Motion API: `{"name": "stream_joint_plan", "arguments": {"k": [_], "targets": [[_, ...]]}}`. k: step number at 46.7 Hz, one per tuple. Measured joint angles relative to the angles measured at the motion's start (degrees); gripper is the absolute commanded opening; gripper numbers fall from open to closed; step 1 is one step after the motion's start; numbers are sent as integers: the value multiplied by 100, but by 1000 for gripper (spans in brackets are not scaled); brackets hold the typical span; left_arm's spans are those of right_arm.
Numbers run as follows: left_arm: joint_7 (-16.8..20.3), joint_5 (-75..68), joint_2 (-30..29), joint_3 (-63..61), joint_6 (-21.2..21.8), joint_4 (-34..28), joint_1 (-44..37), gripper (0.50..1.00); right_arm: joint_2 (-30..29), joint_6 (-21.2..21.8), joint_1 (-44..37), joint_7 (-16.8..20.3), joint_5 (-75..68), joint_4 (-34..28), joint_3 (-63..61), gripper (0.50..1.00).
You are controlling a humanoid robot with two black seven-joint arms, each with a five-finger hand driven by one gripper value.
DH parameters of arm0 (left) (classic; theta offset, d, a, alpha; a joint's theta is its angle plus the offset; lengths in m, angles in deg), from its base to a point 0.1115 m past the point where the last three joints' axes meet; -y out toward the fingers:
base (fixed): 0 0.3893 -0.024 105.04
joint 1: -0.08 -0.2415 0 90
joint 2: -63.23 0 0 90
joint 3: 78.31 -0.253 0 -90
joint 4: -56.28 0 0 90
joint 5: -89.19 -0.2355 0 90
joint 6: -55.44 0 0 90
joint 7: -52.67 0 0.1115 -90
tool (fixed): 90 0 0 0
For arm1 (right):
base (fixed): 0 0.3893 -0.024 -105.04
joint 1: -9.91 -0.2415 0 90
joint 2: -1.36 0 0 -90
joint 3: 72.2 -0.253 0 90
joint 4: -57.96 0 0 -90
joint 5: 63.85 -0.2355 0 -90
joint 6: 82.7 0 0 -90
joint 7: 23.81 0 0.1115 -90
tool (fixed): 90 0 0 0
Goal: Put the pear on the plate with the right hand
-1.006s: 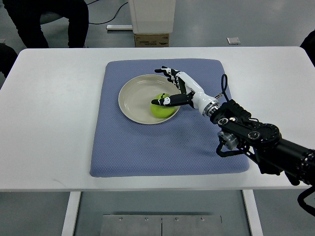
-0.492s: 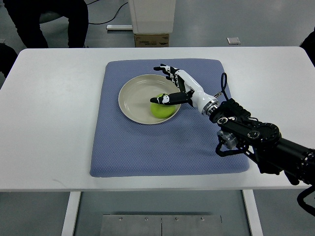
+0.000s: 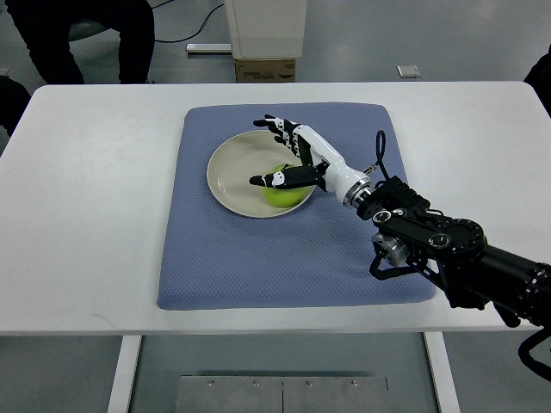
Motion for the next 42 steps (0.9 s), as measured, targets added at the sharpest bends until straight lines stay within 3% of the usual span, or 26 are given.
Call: {"name": "stream_joint_plan", "arguments": {"k": [27,42], "targets": [[-3,0,0,0,0,0,0,1000,747,8,62,-118,-15,-266,-51,998],[0,0,0,0,0,0,0,1000,1138,51,292,-61,-27,-220,-948,998]]}}
